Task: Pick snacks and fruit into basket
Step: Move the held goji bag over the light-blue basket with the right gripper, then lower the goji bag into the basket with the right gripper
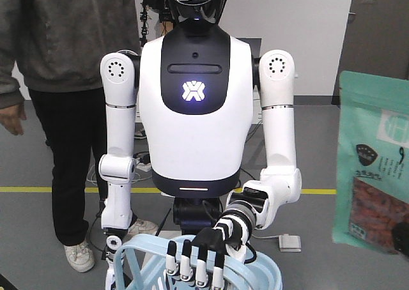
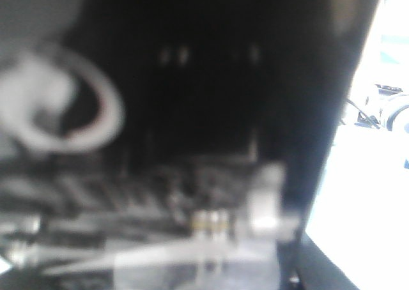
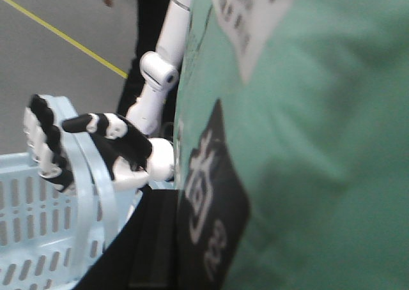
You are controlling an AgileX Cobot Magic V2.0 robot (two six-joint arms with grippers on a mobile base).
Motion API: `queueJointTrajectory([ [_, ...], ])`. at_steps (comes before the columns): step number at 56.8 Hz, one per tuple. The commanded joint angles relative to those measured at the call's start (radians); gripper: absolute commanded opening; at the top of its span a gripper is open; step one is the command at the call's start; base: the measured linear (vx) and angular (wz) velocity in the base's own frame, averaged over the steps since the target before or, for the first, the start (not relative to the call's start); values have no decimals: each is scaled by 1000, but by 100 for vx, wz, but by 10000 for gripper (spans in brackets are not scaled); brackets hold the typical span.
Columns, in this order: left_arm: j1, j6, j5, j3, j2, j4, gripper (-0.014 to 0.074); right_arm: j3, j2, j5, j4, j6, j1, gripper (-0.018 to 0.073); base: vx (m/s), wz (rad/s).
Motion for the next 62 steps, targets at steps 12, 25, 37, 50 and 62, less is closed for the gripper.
queueJointTrajectory([
  [12, 0, -1, -102, -34, 1, 3, -3, -39, 70, 90, 316, -328, 92, 0, 0, 0],
  [25, 0, -1, -102, -34, 1, 3, -3, -33, 159, 82, 320, -338, 264, 0, 0, 0],
  [37, 0, -1, -102, -34, 1, 3, -3, -33, 291, -41, 286, -335, 475, 0, 0, 0],
  [50, 0, -1, -102, -34, 1, 3, -3, -33, 440, -146, 282, -306, 602, 1, 0, 0],
  [62, 0, -1, -102, -34, 1, 3, -3, -33, 546, -140, 282, -256, 608, 12, 0, 0],
])
